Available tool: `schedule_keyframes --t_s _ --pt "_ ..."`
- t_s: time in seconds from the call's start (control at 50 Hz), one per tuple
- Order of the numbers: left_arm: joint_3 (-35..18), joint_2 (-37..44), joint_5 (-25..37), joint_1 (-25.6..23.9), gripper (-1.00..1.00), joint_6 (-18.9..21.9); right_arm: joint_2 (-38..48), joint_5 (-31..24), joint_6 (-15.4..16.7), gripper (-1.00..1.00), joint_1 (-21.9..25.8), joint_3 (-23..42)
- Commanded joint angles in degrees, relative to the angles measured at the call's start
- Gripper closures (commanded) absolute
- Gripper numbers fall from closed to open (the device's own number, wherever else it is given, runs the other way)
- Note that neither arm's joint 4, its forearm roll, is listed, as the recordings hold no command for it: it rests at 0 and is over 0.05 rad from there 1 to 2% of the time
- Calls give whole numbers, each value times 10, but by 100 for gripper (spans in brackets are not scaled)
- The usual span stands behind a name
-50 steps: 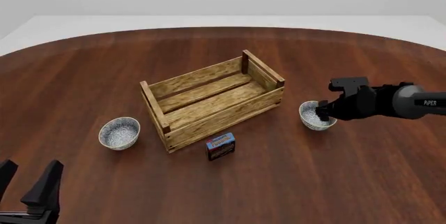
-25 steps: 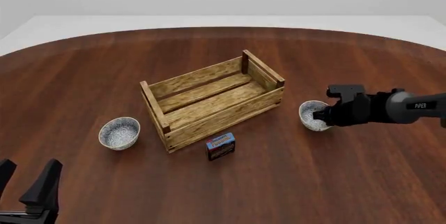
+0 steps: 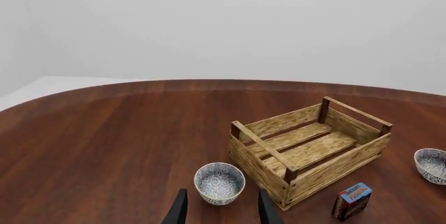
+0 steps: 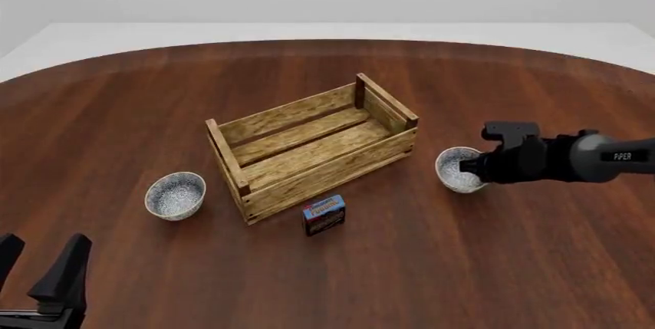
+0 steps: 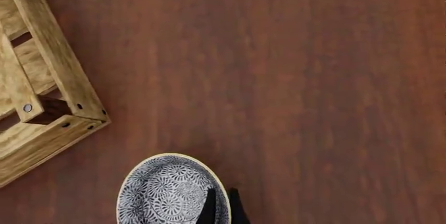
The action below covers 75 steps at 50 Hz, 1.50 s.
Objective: Stack the right bowl on the left bowl and place them in the tray.
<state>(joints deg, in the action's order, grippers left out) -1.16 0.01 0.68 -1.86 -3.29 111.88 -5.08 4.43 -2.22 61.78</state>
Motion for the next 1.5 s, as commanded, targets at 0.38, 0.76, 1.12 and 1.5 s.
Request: schedule_keyframes --t_s 0.38,0.76,1.12,1.5 --pt "-5 0 4 0 -100 0 -136 -20 -29 100 23 -62" --pt "-10 0 5 -6 -100 1 -322 -44 -75 100 69 -113" --pt "-14 0 8 -5 -100 6 -414 -43 -82 100 98 -141" --pt "-41 0 26 -18 -100 7 -491 -30 -94 100 159 -167"
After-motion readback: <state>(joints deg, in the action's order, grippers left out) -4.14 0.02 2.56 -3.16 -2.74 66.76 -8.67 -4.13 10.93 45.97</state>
